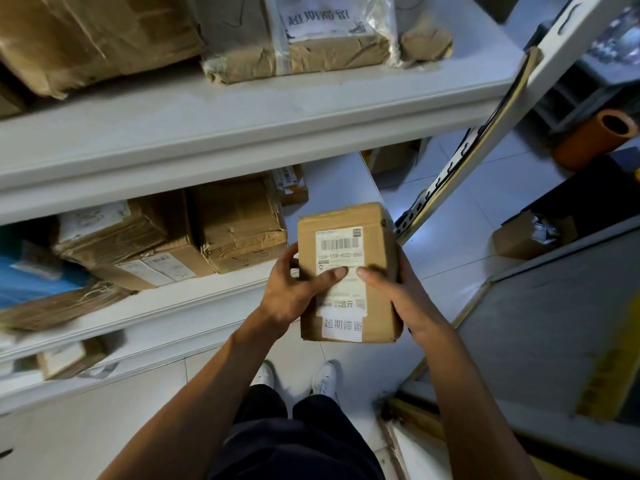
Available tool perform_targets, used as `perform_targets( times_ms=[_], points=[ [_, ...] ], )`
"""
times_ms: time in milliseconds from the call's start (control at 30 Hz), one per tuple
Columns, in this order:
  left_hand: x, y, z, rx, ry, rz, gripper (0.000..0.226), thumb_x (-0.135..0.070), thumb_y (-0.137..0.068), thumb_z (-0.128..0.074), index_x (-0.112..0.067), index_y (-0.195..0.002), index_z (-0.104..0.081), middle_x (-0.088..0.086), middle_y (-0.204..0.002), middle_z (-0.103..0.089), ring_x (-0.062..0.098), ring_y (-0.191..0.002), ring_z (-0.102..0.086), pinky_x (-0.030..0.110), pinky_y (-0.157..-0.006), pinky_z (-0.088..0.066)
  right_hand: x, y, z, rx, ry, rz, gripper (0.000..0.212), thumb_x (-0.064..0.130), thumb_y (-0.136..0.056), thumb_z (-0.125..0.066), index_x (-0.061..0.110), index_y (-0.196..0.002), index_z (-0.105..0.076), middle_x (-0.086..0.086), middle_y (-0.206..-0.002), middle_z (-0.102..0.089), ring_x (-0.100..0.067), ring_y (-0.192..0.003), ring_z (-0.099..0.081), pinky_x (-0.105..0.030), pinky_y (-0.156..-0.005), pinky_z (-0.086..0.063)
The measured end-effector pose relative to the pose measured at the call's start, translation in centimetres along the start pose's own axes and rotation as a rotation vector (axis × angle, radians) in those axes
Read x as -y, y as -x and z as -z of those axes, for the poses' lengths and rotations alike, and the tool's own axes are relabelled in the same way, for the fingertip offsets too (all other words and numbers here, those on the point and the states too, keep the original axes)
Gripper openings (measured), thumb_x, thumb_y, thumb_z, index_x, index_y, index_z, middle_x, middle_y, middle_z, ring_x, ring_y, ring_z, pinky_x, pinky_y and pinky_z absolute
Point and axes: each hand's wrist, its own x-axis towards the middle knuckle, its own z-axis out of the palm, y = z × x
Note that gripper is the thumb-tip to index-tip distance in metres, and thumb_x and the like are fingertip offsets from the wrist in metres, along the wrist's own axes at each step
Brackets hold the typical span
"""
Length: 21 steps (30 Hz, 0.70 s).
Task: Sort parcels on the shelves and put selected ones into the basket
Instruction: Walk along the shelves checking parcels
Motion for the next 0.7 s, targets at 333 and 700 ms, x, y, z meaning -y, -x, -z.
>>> perform_targets(
  times_ms=[333, 700],
  points=[
    [-2.7, -1.5, -0.3, 0.232, 0.129, -0.036, 0.087, -0.036, -0.078, -0.074, -0.040, -0.153, -0.029, 0.012, -0.135, -0.061, 0.033, -0.115, -0.067, 0.051, -0.092, -0.056, 0.4, -0.3, -1.1, 0.093, -0.615, -0.076, 0.043, 0.033, -0.090, -0.050, 0.014, -0.122, -0.070, -0.018, -0.127, -0.068, -0.036, -0.117, -0.066, -0.051, -0.094, -0.055],
    [-1.4, -1.1, 0.6, 0.432, 0.108, 0.041, 0.097, -0.044, -0.072, -0.078, -0.013, -0.152, -0.032, 0.024, -0.140, -0.055, 0.041, -0.123, -0.059, 0.047, -0.089, -0.055, -1.4, 3.5, -2.8, -0.100, -0.436, -0.016, 0.055, 0.042, -0.087, -0.054, 0.018, -0.136, -0.053, -0.009, -0.127, -0.070, -0.027, -0.115, -0.069, -0.040, -0.089, -0.060]
  ],
)
